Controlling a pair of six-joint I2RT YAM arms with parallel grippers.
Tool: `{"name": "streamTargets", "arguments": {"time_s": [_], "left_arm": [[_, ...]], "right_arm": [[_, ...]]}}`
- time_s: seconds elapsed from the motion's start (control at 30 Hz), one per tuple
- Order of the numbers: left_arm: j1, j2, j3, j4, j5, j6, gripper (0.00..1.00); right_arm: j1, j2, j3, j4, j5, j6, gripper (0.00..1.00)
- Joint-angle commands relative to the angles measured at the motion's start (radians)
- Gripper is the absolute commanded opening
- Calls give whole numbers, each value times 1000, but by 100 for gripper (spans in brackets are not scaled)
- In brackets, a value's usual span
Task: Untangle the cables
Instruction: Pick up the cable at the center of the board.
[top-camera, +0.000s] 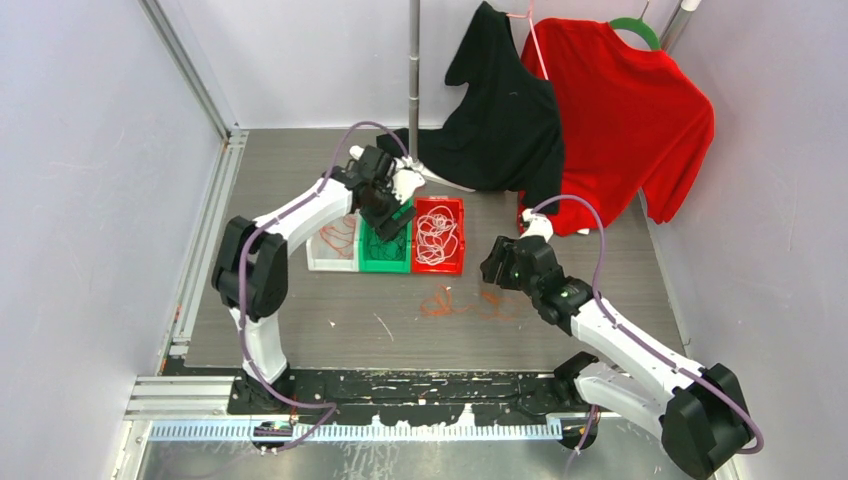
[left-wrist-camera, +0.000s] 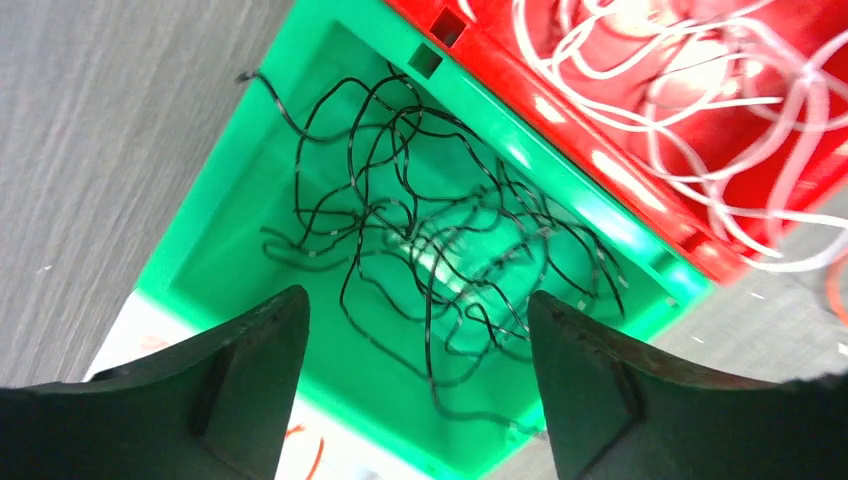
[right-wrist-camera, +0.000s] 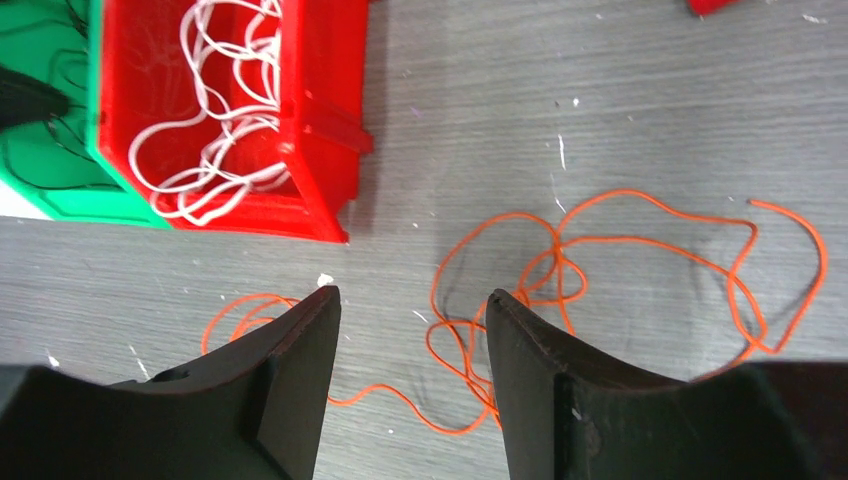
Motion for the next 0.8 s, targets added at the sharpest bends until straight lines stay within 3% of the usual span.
{"name": "streamTargets", "arguments": {"time_s": [0.0,0.07,0.2,0.4,0.53,0.6,0.7,0.77], "left_arm": [[4,-153,105,-144,87,-1,85],[4,-183,120,-186,113,1,86],[4,-235,176,-327,168,-7,100],[22,-298,315,-500,201,-48,99],[78,-337,378,-580,251,-64,100],[117,-355,402,-613,286,-65,100],[186,-387,402,-630,312,-59,100],[229,-410,395,-636,328,-50,99]], "right_arm": [[3,3,57,-128,36,-24,61],[10,9,54,-150,38,-27,62],[80,55,23,-152,57,-21,64],[207,215,58,-138,161,17,61],[261,329,65,-111,197,37,48],[274,349,55,-88,213,50,34],[282,291,51,-91,244,62,9],[282,196,80,-128,262,45,1]]}}
